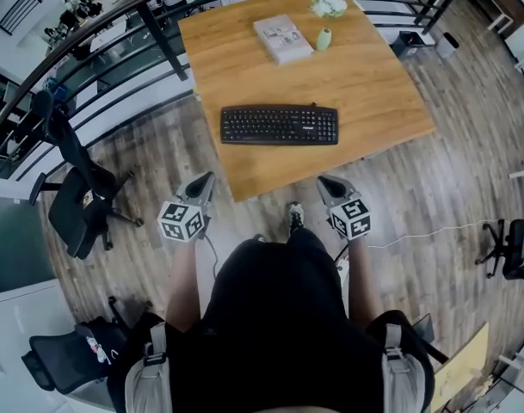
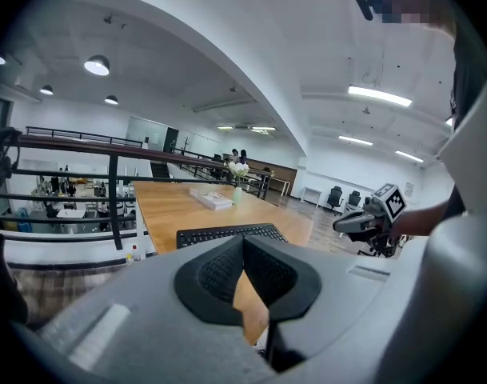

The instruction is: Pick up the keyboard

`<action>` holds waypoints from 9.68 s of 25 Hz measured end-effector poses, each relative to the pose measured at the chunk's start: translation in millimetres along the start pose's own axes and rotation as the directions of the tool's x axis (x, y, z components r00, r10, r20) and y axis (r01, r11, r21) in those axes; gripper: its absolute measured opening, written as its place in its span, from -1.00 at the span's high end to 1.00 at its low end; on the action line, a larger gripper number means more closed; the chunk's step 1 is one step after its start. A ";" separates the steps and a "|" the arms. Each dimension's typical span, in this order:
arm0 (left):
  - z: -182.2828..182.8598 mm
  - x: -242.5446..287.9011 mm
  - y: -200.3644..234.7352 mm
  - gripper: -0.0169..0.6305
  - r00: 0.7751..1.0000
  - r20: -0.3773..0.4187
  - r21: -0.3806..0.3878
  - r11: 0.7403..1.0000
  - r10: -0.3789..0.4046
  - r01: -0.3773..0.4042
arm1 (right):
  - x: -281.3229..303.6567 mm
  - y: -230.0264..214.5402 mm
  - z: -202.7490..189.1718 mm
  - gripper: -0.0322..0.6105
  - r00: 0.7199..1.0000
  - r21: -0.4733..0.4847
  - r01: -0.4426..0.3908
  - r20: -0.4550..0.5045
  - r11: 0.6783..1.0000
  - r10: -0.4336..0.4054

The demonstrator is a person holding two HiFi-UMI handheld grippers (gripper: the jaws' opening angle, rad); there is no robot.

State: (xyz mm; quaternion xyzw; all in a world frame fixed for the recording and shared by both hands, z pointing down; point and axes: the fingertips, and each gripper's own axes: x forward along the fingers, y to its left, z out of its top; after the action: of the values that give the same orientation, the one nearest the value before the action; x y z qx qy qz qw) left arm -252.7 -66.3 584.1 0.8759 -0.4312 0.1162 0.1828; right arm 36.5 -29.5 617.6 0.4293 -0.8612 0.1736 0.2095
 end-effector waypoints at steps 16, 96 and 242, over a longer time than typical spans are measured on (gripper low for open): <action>48.2 68.4 -5.2 0.91 0.992 0.058 -0.028 0.993 0.114 -0.112 | 17.5 -108.9 29.5 0.89 0.998 -0.045 -0.057 -0.022 0.997 0.056; -30.0 244.8 159.6 0.40 0.911 -0.390 -0.039 0.987 0.130 -0.157 | 168.4 -265.2 -43.8 0.37 0.933 0.116 0.100 -0.355 0.988 -0.053; 139.2 111.4 15.7 0.19 0.922 0.142 -0.068 0.933 0.359 -0.353 | 26.3 -264.6 152.4 0.26 0.994 0.080 -0.010 0.113 0.997 0.001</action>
State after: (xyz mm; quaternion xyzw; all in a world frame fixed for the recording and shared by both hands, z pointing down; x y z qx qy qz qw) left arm -191.9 -213.0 501.7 0.7853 -0.5981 0.0714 0.1430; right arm 204.7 -271.2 532.7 0.4442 -0.8651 0.1842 0.1426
